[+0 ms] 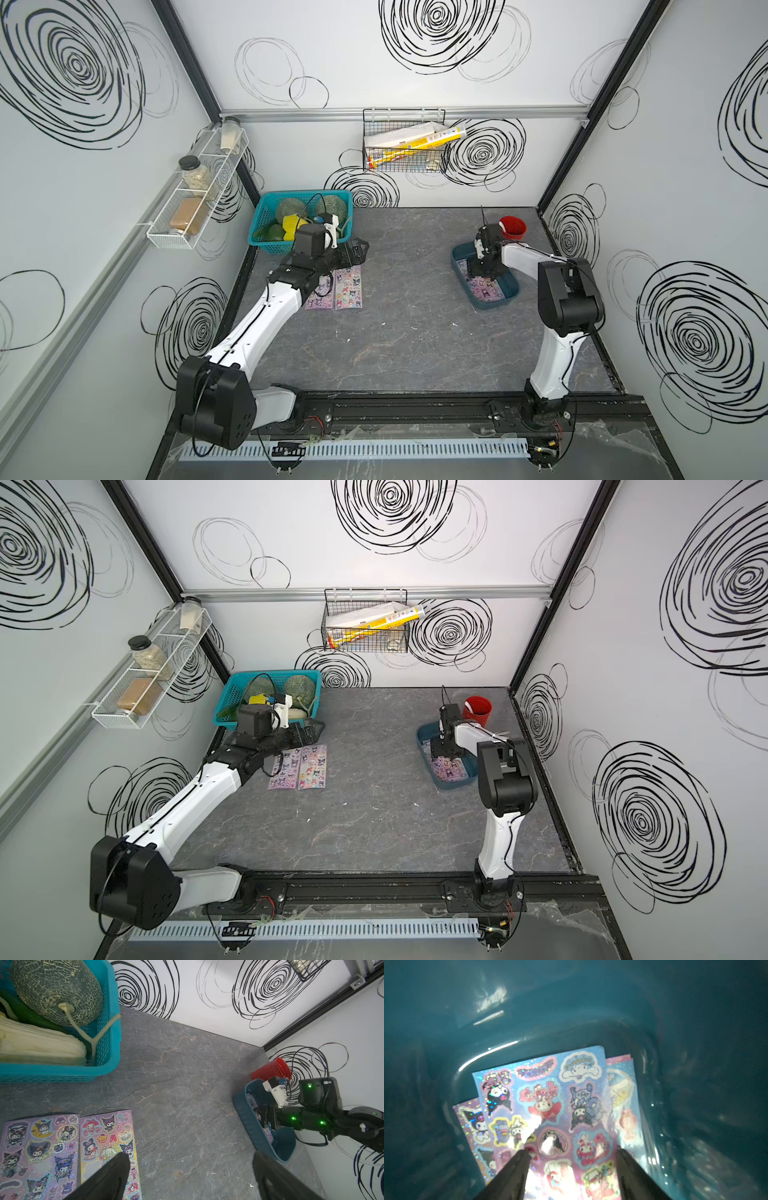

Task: Take the stickers out of the storage box
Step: Pick up the sticker from the storage box.

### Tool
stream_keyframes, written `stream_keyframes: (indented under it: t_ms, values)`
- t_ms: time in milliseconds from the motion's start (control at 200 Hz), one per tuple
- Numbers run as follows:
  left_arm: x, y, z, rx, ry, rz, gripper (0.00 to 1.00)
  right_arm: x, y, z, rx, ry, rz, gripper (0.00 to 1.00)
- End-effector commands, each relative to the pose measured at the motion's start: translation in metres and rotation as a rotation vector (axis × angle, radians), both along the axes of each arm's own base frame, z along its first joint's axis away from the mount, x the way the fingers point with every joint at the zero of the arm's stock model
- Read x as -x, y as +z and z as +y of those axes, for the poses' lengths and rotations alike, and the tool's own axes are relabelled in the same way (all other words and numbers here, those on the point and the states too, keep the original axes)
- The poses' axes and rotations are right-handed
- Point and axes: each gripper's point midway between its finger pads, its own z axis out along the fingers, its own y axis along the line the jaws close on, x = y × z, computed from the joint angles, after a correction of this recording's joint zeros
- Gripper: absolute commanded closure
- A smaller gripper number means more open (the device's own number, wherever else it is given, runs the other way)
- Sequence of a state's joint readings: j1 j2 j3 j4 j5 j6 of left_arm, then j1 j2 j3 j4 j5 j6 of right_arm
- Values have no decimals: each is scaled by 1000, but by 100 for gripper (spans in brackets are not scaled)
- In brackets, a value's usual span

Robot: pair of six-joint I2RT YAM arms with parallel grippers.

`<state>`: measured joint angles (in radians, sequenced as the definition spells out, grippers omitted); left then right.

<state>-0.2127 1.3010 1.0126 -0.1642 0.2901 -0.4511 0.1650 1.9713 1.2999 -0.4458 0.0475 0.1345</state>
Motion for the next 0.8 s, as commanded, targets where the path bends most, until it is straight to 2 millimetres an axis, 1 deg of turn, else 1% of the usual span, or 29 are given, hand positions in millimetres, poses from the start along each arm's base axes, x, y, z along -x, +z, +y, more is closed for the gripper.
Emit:
stream_keyframes:
  t_ms: [0,110,185,350,411,546,681,796]
  values:
    - [-8,21,-5,-3,-18,-71,1,14,-14,-7,27,-4,67,37]
    - [-8,20,-7,-4,-22,-67,1,15,-12,-10,23,-16,65,45]
    - [-8,22,-8,-6,-24,-69,1,16,-9,-12,21,-22,55,47]
    - [-8,20,-12,-7,-35,-64,1,13,3,-14,10,-28,29,54]
    - [-8,19,-15,-7,-42,-61,1,13,7,-13,1,-30,23,59]
    - [-9,20,-19,-8,-47,-58,1,13,14,-10,-26,-29,10,62]
    - [-8,18,-27,-11,-61,-51,1,13,22,-9,-51,-32,-6,62]
    - [-8,21,-32,-12,-73,-52,1,14,33,-9,-70,-37,-31,67]
